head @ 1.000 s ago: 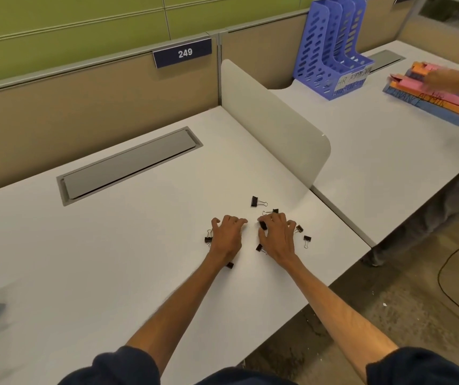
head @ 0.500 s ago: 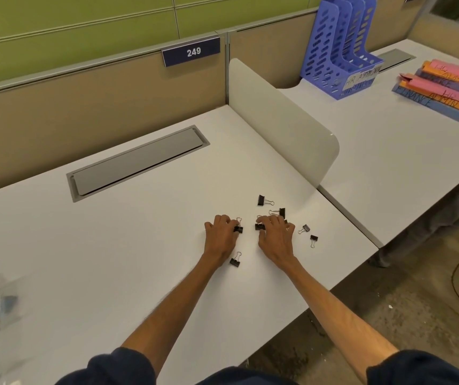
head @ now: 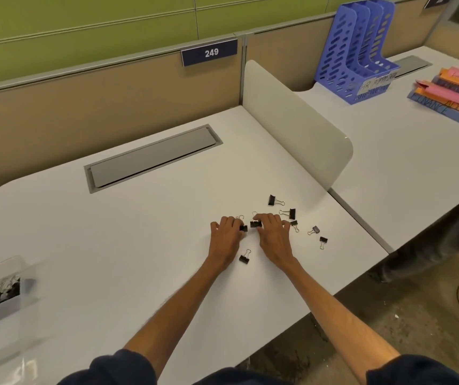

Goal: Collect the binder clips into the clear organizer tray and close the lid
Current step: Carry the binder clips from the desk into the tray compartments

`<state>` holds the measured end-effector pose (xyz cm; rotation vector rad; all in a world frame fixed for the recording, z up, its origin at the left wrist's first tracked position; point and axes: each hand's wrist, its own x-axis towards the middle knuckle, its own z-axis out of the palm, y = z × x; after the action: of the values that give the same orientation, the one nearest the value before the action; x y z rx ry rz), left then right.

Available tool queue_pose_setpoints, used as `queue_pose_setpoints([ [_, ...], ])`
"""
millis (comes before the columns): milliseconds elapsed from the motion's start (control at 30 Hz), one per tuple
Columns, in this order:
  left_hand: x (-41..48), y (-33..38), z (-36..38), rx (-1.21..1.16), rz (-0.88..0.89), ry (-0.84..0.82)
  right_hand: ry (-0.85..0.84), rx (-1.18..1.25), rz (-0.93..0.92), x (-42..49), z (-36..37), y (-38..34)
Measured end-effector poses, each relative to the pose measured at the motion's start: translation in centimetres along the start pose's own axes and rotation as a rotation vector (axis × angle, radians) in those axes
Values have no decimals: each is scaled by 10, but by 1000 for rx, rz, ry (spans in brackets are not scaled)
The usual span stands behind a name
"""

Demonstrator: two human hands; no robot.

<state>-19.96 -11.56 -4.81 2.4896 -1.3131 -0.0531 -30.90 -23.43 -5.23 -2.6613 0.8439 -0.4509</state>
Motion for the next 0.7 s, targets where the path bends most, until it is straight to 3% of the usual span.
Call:
queue_pose_setpoints([
  [433,-57,-86,-45,-61,-370,184,-65,253,-246,10,41,-109],
  [700,-121,-144,-81,33,-555,282,-196,391,-405,7,72,-190],
])
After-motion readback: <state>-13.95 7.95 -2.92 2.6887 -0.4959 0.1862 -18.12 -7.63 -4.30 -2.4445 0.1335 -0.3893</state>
